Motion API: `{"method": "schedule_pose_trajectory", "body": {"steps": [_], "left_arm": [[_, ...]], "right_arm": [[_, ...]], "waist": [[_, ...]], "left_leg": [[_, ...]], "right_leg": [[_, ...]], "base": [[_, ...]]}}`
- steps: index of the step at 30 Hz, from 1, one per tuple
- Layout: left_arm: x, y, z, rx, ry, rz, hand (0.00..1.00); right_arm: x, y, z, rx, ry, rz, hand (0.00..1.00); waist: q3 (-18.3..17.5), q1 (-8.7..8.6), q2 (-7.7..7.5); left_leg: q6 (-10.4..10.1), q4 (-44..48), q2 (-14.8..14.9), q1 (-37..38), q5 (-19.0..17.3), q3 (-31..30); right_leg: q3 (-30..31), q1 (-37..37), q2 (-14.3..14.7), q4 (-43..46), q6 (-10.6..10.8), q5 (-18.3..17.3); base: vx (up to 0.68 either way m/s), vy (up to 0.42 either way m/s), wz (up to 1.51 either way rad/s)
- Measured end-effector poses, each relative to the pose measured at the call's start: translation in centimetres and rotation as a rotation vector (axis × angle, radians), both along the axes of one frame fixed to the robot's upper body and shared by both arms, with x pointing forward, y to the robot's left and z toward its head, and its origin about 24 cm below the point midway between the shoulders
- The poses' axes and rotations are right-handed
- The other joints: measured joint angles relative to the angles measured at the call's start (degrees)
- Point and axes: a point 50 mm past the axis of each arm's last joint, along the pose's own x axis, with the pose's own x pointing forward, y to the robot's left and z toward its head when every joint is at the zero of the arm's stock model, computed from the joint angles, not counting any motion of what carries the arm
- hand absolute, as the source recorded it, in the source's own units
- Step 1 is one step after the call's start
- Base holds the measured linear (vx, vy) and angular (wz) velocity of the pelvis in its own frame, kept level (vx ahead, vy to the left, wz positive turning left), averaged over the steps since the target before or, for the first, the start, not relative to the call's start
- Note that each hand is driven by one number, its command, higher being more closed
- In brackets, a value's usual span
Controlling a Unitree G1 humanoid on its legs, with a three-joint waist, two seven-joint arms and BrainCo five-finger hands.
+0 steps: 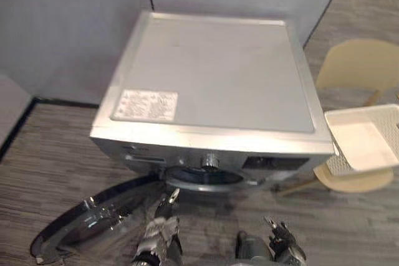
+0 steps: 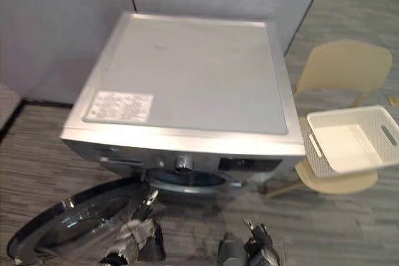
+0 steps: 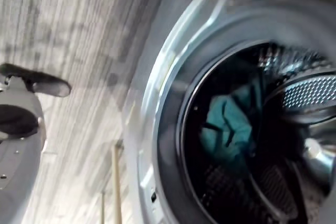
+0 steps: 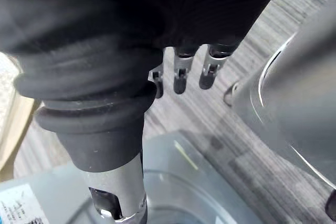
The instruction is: Pick up the laundry basket with both hands and put the clothes into the washing machine.
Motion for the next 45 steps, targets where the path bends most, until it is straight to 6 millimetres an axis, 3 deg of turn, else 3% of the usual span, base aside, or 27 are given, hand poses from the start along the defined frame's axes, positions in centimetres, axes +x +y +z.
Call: {"method": "schedule_pose_trajectory", "body": {"steps": [2, 6, 8, 10, 11, 12, 13, 14, 15, 16, 17, 18, 19, 21, 23, 24, 30, 33, 34, 35, 36, 37, 38, 39, 41, 44, 45], "left_arm": [[-1.8, 0.7, -0.7, 0.012, 0.046, 0.02, 0.0], [-3.7, 1.5, -1.3, 0.024, 0.092, 0.047, 0.0], [-2.9, 1.7, -0.7, 0.032, 0.038, 0.055, 0.0], [-0.8, 1.3, 1.0, 0.042, -0.101, 0.017, 0.0], [1.2, 0.8, 3.0, 0.044, -0.235, -0.009, 0.0], [2.8, 1.3, 5.7, 0.051, -0.39, 0.021, 0.0], [3.1, 1.3, 6.8, 0.041, -0.447, 0.052, 0.0], [2.9, 1.7, 8.4, 0.041, -0.529, 0.094, 0.0], [2.8, 2.4, 9.6, 0.051, -0.581, 0.12, 0.0], [3.0, 3.3, 11.5, 0.072, -0.677, 0.157, 0.0], [3.3, 3.7, 12.7, 0.087, -0.73, 0.175, 0.0], [5.1, 4.6, 16.3, 0.135, -0.892, 0.191, 0.0], [5.2, 5.0, 18.7, 0.12, -1.008, 0.236, 0.0], [5.4, 5.4, 20.9, 0.115, -1.116, 0.281, 0.0], [6.4, 6.1, 23.0, 0.128, -1.217, 0.32, 0.0], [5.7, 7.1, 26.9, 0.228, -1.407, 0.401, 0.0], [5.7, 7.0, 27.1, 0.269, -1.407, 0.385, 0.0], [7.3, 8.3, 25.8, 0.451, -1.303, 0.288, 0.0], [8.6, 9.8, 24.9, 0.527, -1.22, 0.252, 0.0], [11.3, 12.4, 24.8, 0.65, -1.076, 0.212, 0.0], [11.9, 13.2, 25.3, 0.675, -1.055, 0.219, 0.0], [12.9, 14.3, 26.6, 0.697, -1.049, 0.248, 0.0], [13.9, 14.9, 27.5, 0.704, -1.047, 0.264, 0.0], [15.1, 15.1, 28.3, 0.639, -1.065, 0.311, 0.0], [15.8, 16.1, 28.4, 0.557, -1.051, 0.412, 0.0], [16.0, 18.5, 29.3, 0.516, -1.016, 0.595, 0.0], [15.8, 19.4, 30.4, 0.502, -1.038, 0.668, 0.0]], "right_arm": [[-1.2, -0.9, -0.4, -0.008, 0.05, -0.031, 0.0], [-1.1, -1.9, -0.3, -0.031, 0.068, -0.02, 0.0], [-0.4, -2.5, -0.1, -0.052, 0.055, -0.01, 0.0], [1.5, -3.4, 0.7, -0.092, 0.011, 0.023, 0.0], [2.7, -4.1, 1.3, -0.125, -0.02, 0.047, 0.0], [4.6, -4.3, 2.1, -0.142, -0.072, 0.056, 0.0], [5.1, -4.5, 2.3, -0.148, -0.072, 0.049, 0.0], [5.4, -4.5, 2.7, -0.169, -0.096, 0.066, 0.0], [5.2, -4.1, 2.7, -0.177, -0.111, 0.094, 0.0], [5.3, -4.1, 3.0, -0.193, -0.134, 0.108, 0.0], [5.4, -3.9, 3.1, -0.194, -0.142, 0.116, 0.0], [5.0, -2.4, 2.4, -0.153, -0.12, 0.125, 0.0], [5.1, -1.9, 2.4, -0.142, -0.127, 0.138, 0.0], [5.6, -1.7, 2.5, -0.13, -0.147, 0.135, 0.0], [5.3, -1.0, 2.2, -0.111, -0.133, 0.149, 0.0], [3.6, -1.8, 1.3, -0.117, -0.055, 0.189, 0.0], [3.5, -3.1, 1.6, -0.155, -0.049, 0.199, 0.0], [2.8, -3.1, 1.3, -0.16, -0.032, 0.234, 0.0], [2.6, -2.8, 1.2, -0.153, -0.034, 0.256, 0.0], [1.7, -1.4, 1.0, -0.118, -0.062, 0.277, 0.0], [1.5, -1.1, 1.0, -0.107, -0.068, 0.288, 0.0], [1.5, -1.0, 1.0, -0.089, -0.074, 0.296, 0.0], [0.5, -0.7, 0.8, -0.069, -0.061, 0.295, 0.0], [-1.3, -0.2, 0.4, -0.046, -0.032, 0.276, 0.0], [-2.8, 0.3, 0.0, -0.021, 0.0, 0.249, 0.0], [-2.6, 0.7, 0.0, -0.005, -0.02, 0.208, 0.0], [-2.1, 1.1, 0.1, 0.002, -0.038, 0.203, 0.0]], "waist": [[-1.0, -0.08, 1.62], [-1.5, 1.09, 2.27], [-1.5, 1.41, 2.3], [-1.0, 1.53, 3.69], [0.0, 2.81, 5.18], [1.5, 4.13, 4.54], [1.8, 5.35, 5.21], [2.1, 6.89, 5.43], [1.8, 7.07, 6.0], [1.3, 6.48, 6.55], [1.0, 5.95, 6.82], [0.0, 4.16, 2.0], [-1.1, 4.28, 3.69], [-2.1, 4.12, 5.54], [-1.5, 2.59, 3.55], [-2.4, 2.79, 4.98], [-3.1, 2.72, 5.89], [-2.3, 3.38, 4.51], [-2.2, 3.63, 3.52], [-1.9, 3.03, -1.03], [-1.6, 2.1, -2.55], [-1.0, 1.79, -1.12], [0.3, 1.52, 0.02], [0.5, 0.69, -1.19], [0.5, 0.25, -4.13], [1.3, -0.15, -7.45], [2.0, -0.19, -9.02]], "left_leg": [[-0.4, -6.0, -0.8, 2.7, 3.3, -2.8], [-0.9, -7.3, -1.1, 3.1, 5.3, -6.9], [-0.6, -7.2, -2.3, 1.7, 8.2, -10.6], [0.0, -5.9, -2.8, -2.3, 12.7, -13.3], [-2.0, -8.9, -2.5, -3.1, 17.4, -15.3], [1.3, 8.6, -2.6, -8.1, 5.5, -13.5], [4.0, 21.1, -1.3, -10.1, 0.2, -12.0], [5.3, 38.1, 0.3, -10.3, -2.5, -10.2], [5.1, 45.0, 1.3, -8.6, -2.1, -9.5], [4.8, 47.0, 2.8, -5.4, 0.9, -9.5], [4.8, 44.0, 3.7, -3.7, 2.5, -9.6], [4.0, 31.9, -2.2, 0.0, -1.7, -6.4], [1.8, 29.7, 1.2, 1.4, -6.2, -8.4], [-3.9, 20.1, 1.9, 4.7, -13.7, -11.2], [-3.8, 10.1, -0.9, 8.2, -14.5, -11.3], [-1.8, 0.4, -2.6, 9.0, -11.8, -13.0], [-2.6, -3.7, -1.7, 10.6, -9.4, -12.8], [-2.7, -6.2, -1.8, 11.7, -8.0, -10.6], [-1.9, -5.7, -2.2, 11.3, -7.6, -8.9], [0.7, -1.0, -4.8, 6.4, -8.9, -5.0], [2.0, -0.2, -5.7, 4.5, -8.5, -3.4], [4.2, 2.8, -0.9, 0.9, -8.8, -1.1], [3.9, 4.6, 2.2, -0.9, -9.3, -2.0], [3.6, 5.2, 4.2, -3.1, -8.9, -3.8], [2.7, 5.0, 5.1, -6.1, -8.2, -3.9], [3.7, 3.0, 4.0, -11.2, -4.2, -3.0], [4.0, 2.6, 3.0, -13.3, -3.1, -2.8]], "right_leg": [[-3.4, 4.5, 0.8, -5.0, -0.2, 1.6], [-7.4, 8.9, 2.0, -9.0, -0.6, 2.6], [-12.1, 10.9, 2.1, -9.4, -0.6, 2.7], [-16.1, 10.2, 3.0, -8.6, -1.7, 3.2], [-17.7, 9.8, 5.0, -9.7, -3.8, 4.2], [-19.1, 8.9, 2.8, -8.2, -4.0, 2.8], [-19.0, 7.8, 2.5, -5.7, -4.1, 2.8], [-17.8, 7.6, 1.6, -2.7, -4.6, 2.5], [-17.4, 7.6, 1.3, -1.9, -4.6, 2.5], [-17.4, 7.5, 1.0, -1.2, -4.5, 2.5], [-18.0, 7.2, 0.7, -1.1, -4.5, 2.5], [-19.8, 5.3, -4.1, -4.2, -4.2, 4.4], [-21.2, 3.7, -2.6, -3.7, -3.6, 5.9], [-21.6, -0.5, -2.5, 1.3, -3.7, 4.9], [-22.2, -1.7, -4.8, 2.7, -3.5, 5.5], [-23.1, -1.5, -4.0, -2.8, -3.2, 10.1], [-22.8, -1.7, -3.1, -2.7, -3.7, 10.2], [-19.6, -2.5, -2.4, -5.6, -3.9, 13.7], [-18.1, -3.6, -1.9, -6.7, -4.0, 15.7], [-14.3, -7.4, -4.1, -6.5, -3.5, 18.4], [-12.4, -7.9, -3.4, -9.9, -2.2, 22.0], [-7.6, -8.5, 1.8, -10.3, 0.3, 25.2], [-5.7, -11.5, 4.1, 1.2, -1.1, 21.5], [-4.4, -12.3, 5.9, 9.8, -1.5, 20.9], [-2.7, -11.7, 6.9, 13.0, -0.5, 20.0], [-2.8, -9.4, 6.9, 0.1, 0.5, 18.8], [-2.7, -7.2, 7.0, -8.3, 0.7, 19.4]], "base": [[0.12, -0.03, 0.65], [0.05, -0.018, 0.55], [-0.05, -0.059, 1.05], [-0.18, -0.075, 1.23], [-0.26, -0.027, 0.99], [-0.29, -0.006, 0.57], [-0.24, 0.066, -0.14], [-0.18, 0.055, -0.48], [-0.17, 0.087, -0.35], [-0.15, 0.097, 0.04], [-0.28, 0.173, 0.89], [-0.32, 0.168, 0.99], [-0.27, 0.152, 0.92], [-0.17, 0.193, 0.29], [-0.38, 0.221, 0.72], [-0.5, 0.105, 0.56], [-0.08, -0.01, 0.05], [-0.04, 0.061, -0.26], [-0.16, 0.13, -0.6], [-0.22, 0.162, -0.61], [-0.31, 0.166, -0.82], [-0.26, 0.162, -0.79], [-0.23, 0.174, -0.71], [-0.14, 0.158, -0.35], [-0.14, 0.063, -0.3], [-0.13, 0.045, -0.26], [-0.07, 0.017, 0.06]]}}
